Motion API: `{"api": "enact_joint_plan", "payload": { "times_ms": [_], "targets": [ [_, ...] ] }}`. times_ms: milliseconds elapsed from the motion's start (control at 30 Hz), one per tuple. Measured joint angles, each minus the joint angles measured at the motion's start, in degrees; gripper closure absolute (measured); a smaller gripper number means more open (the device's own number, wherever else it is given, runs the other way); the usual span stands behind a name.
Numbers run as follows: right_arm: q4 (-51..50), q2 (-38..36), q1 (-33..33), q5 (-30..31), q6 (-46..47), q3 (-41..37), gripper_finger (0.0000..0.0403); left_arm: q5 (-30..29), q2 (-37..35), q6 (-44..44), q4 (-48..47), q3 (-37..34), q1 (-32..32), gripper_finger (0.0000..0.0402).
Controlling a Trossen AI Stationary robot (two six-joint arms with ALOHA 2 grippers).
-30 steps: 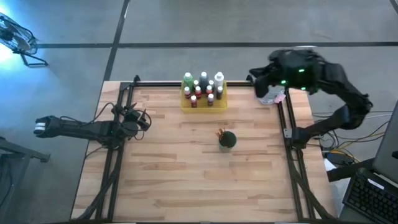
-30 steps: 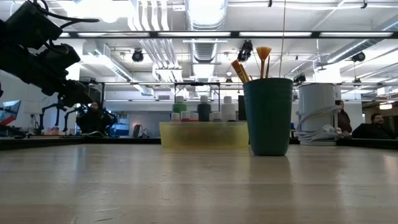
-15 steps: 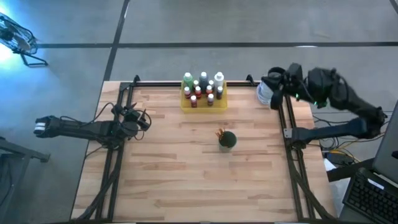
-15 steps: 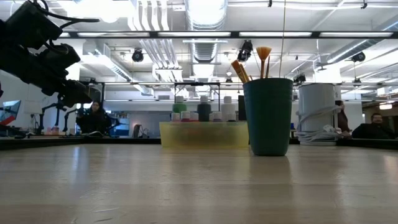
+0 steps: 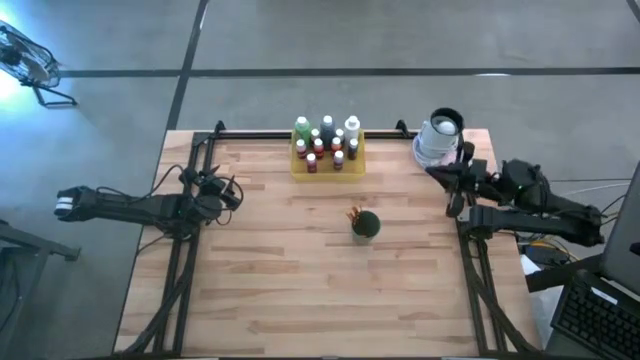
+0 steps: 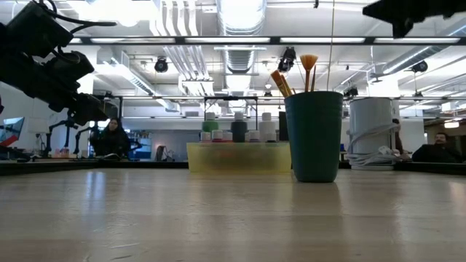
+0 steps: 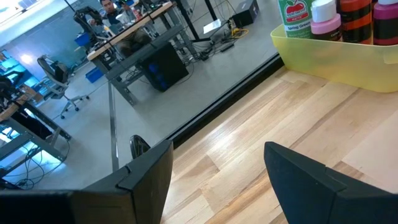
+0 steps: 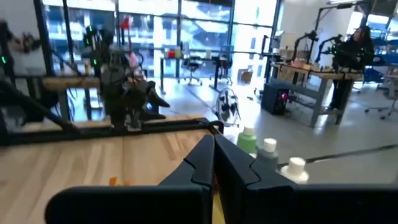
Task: Pick & Place Paint Supplies
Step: Return to Home Position
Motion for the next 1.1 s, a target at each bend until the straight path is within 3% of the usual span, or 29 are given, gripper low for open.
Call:
{"api": "enact_joint_plan", "payload": {
  "times_ms": [300,567,1100],
  "targets": [
    [10.06,-8.96,1.55,-0.97,2.61,-14.82,0.0394,0.00,0.02,0.00,0.00,0.00,0.00,0.0145],
    [10.11,-14.74,1.53,-0.60,1.90,-20.61,0.0394,-0.01,0.00,0.00,0.00,0.00,0.00,0.0145],
    [10.68,-13.58,1.53,-0.68,2.00,-28.02,0.0394,-0.01,0.01,0.00,-0.02,0.00,0.00,0.0145]
  ]
}}
